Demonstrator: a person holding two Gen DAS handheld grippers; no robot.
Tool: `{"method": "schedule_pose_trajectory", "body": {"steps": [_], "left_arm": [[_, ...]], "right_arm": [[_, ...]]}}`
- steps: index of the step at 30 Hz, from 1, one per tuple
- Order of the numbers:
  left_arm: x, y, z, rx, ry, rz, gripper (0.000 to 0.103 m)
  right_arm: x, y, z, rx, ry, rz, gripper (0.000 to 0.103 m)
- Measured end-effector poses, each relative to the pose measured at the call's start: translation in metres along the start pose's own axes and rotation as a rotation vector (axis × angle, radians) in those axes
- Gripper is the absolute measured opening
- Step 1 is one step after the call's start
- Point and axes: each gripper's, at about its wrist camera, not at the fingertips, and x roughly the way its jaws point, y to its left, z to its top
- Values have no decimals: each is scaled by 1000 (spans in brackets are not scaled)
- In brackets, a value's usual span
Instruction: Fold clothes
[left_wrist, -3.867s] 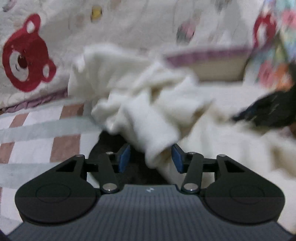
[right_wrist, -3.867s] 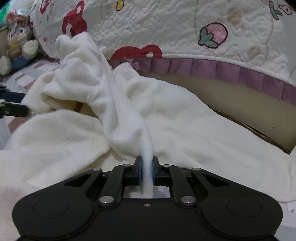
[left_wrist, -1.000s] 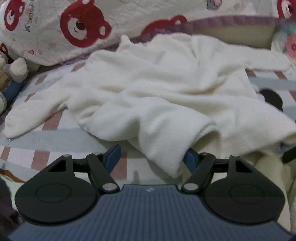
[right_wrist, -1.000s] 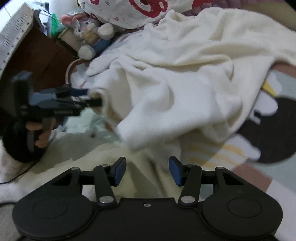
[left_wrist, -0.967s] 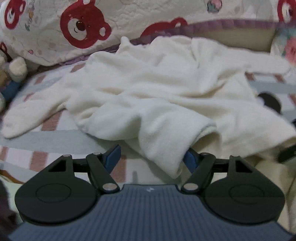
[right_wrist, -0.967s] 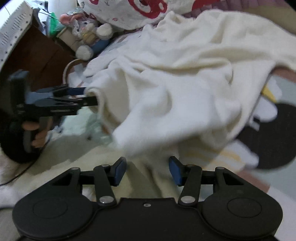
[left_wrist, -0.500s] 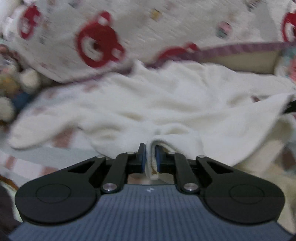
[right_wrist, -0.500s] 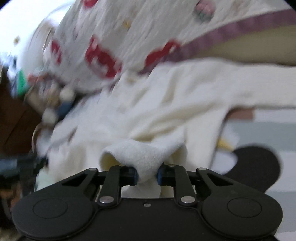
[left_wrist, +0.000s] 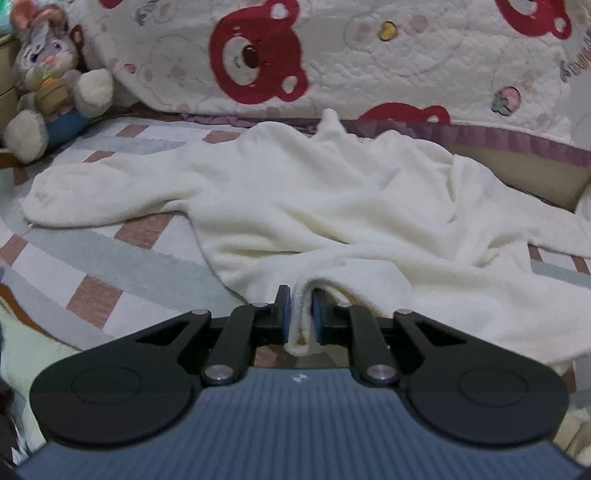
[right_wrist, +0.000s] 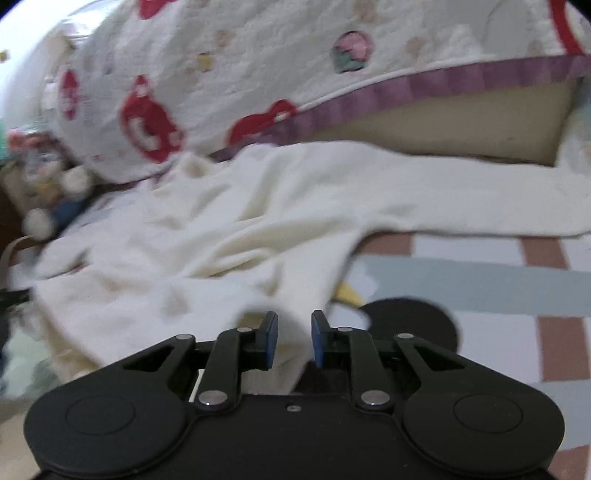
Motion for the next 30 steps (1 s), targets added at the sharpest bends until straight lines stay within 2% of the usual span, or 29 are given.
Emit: {"method": "schedule_pose_trajectory", "body": {"steps": [2, 4, 8, 10, 14, 15, 16, 17, 18, 21, 23, 24, 25, 27, 30], "left_arm": [[-1, 6, -1, -24, -1, 9, 14], [-5, 11, 0, -44, -20, 29, 14], [-12, 20, 1, -88, -62, 49, 14], [-14, 21, 1, -94, -73, 48, 14], [-11, 14, 1, -62, -107, 83, 15], [-9, 12, 1, -59, -114, 99, 15], [-8, 11, 2, -61, -119, 96, 15], [-8, 10, 3, -63, -124, 90, 15], [-9, 9, 3, -65, -131, 74, 15], [-15, 10, 4, -78, -149, 44, 15], [-17, 12, 2, -104, -149, 22, 15], [-17, 14, 1, -121, -143, 11, 15], [-17, 16, -1, -136, -131, 2, 15], [-15, 19, -4, -151, -110, -11, 15], [-15, 19, -6, -153, -102, -17, 16]], "right_arm": [[-3, 7, -5, -56, 37, 89, 28], [-1, 19, -8, -106, 88, 124, 36], [9, 40, -15, -187, 175, 120, 48], [14, 51, -18, -229, 218, 125, 48], [13, 69, -23, -332, 298, 239, 48], [11, 76, -24, -335, 299, 273, 52], [10, 82, -23, -334, 290, 303, 62], [9, 88, -22, -337, 282, 330, 67], [12, 92, -21, -357, 280, 331, 70], [28, 100, -10, -380, 262, 235, 70], [37, 102, 1, -370, 229, 184, 61], [41, 105, 6, -374, 206, 148, 29], [44, 109, 12, -408, 158, 71, 24], [51, 118, 24, -471, 64, -68, 24], [63, 120, 41, -485, 13, -108, 23]]}}
